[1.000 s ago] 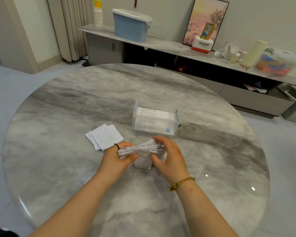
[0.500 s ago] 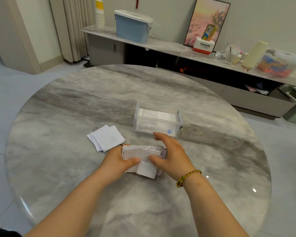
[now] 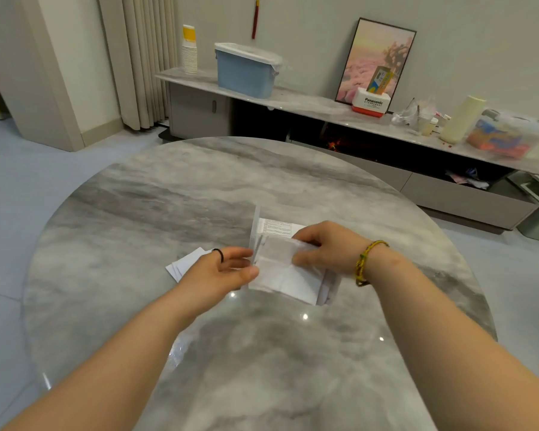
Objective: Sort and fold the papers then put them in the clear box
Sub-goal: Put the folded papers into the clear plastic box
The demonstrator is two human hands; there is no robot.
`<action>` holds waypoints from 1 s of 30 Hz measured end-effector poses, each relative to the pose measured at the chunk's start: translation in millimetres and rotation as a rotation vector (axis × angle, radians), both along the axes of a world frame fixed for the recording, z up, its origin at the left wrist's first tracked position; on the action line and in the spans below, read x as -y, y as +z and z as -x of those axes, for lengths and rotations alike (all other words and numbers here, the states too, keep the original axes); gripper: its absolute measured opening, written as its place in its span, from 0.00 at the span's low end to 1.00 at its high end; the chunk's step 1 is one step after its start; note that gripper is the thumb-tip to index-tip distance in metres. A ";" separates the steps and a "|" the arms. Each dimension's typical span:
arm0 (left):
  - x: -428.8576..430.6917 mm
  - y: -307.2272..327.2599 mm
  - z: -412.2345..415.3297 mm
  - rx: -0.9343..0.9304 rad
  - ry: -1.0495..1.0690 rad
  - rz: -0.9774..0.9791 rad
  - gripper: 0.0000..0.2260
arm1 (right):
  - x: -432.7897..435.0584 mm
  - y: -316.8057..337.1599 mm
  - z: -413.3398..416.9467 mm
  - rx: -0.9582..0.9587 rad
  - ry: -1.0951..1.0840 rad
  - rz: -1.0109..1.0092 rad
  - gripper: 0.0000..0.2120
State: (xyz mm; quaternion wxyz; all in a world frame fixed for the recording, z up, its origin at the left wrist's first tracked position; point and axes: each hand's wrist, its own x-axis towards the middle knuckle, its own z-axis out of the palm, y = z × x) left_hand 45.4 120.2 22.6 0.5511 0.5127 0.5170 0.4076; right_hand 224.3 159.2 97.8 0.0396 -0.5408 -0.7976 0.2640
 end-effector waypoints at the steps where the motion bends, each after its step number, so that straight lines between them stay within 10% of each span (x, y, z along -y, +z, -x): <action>1: -3.6 -0.5 2.1 0.004 0.029 0.000 0.09 | -4.9 6.0 -5.0 0.001 -0.023 -0.028 0.09; 10: -38.3 1.0 -14.5 -0.182 0.027 -0.114 0.20 | -65.4 30.9 -10.4 -0.034 -0.263 -0.259 0.09; 30: -62.3 -14.8 -18.9 -0.235 -0.009 -0.091 0.19 | -110.7 -8.5 21.6 0.455 -0.041 0.040 0.12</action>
